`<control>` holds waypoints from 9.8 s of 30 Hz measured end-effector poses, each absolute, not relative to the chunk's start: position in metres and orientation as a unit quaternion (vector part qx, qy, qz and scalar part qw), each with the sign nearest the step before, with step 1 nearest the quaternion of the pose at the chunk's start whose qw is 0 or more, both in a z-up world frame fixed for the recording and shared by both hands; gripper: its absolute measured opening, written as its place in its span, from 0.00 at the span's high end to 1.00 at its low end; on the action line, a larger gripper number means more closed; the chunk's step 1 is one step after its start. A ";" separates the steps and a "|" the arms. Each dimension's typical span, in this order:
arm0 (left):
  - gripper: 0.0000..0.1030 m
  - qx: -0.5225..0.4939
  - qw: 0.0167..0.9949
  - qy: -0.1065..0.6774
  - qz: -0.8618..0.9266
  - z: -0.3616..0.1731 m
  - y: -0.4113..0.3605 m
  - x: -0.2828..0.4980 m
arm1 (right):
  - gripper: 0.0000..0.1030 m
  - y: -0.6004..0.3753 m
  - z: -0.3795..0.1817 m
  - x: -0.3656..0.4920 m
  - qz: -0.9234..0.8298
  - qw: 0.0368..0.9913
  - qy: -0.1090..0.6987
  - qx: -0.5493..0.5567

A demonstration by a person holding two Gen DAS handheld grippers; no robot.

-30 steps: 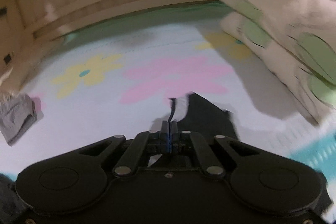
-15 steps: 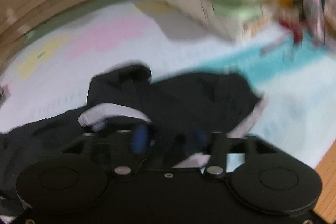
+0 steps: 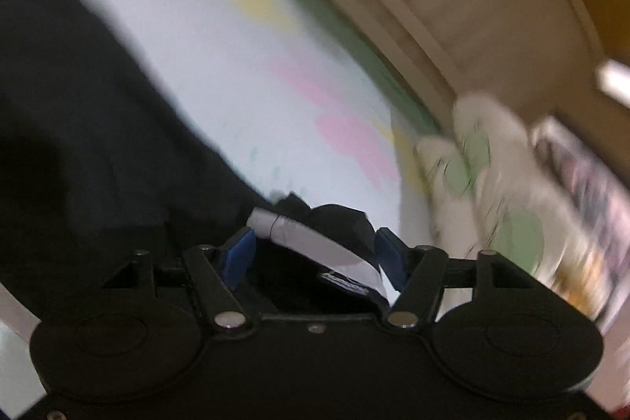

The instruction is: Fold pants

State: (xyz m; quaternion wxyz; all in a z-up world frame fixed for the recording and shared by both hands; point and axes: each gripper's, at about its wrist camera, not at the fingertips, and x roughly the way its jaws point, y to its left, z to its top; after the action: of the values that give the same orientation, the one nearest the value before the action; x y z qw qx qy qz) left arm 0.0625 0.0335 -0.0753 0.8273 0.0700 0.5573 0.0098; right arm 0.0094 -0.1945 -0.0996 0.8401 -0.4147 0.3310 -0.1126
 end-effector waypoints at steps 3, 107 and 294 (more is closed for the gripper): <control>0.94 0.068 0.829 0.556 0.006 -0.075 0.036 0.062 | 0.95 -0.201 -0.111 0.017 -0.096 0.825 0.348 -0.434; 0.73 -0.004 0.818 0.561 0.128 -0.078 0.237 0.096 | 0.92 -0.028 -0.083 0.182 0.358 0.841 0.399 -0.065; 0.60 0.184 0.820 0.531 -0.109 -0.083 -0.098 0.058 | 0.48 -0.537 -0.086 -0.060 -0.144 0.832 0.459 0.277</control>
State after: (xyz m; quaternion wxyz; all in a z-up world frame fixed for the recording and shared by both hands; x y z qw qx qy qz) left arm 0.0583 -0.0978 -0.0827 0.8202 0.1836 0.5306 -0.1095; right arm -0.0596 -0.5369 -0.0856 0.8319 0.2774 0.4586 -0.1438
